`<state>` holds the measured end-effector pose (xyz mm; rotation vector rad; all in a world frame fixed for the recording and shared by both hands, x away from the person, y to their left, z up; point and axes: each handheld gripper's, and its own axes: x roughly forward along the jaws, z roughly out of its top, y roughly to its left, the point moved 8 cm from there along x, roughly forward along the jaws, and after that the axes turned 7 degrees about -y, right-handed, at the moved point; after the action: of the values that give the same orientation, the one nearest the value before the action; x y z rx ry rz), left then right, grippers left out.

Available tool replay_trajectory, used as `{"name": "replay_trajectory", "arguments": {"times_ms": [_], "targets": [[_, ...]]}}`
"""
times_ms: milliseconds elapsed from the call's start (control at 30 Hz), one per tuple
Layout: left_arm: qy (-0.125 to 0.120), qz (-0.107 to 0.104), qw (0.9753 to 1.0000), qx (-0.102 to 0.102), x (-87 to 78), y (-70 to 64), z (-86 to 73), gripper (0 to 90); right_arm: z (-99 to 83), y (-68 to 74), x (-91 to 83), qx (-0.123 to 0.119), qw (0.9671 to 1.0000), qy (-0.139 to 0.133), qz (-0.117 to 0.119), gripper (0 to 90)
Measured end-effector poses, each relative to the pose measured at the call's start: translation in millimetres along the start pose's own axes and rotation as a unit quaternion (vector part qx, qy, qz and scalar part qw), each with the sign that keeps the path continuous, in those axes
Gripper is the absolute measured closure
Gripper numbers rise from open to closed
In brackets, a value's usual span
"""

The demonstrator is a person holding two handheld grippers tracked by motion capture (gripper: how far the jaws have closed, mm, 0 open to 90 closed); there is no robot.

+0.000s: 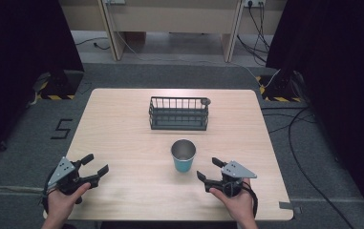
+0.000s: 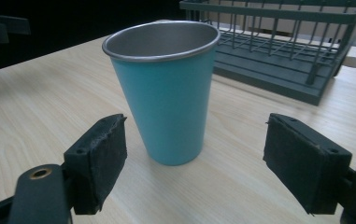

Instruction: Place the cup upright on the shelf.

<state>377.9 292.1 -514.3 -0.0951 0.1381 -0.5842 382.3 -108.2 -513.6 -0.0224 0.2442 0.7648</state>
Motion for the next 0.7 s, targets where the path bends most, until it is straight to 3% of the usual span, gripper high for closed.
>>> {"name": "replay_trajectory", "arguments": {"times_ms": [700], "targets": [[-0.001,-0.003,1.0,0.0,0.3,-1.0,0.3,18.2,-2.5,11.3,54.1,-0.012,0.999,0.027,0.033,18.8]]}}
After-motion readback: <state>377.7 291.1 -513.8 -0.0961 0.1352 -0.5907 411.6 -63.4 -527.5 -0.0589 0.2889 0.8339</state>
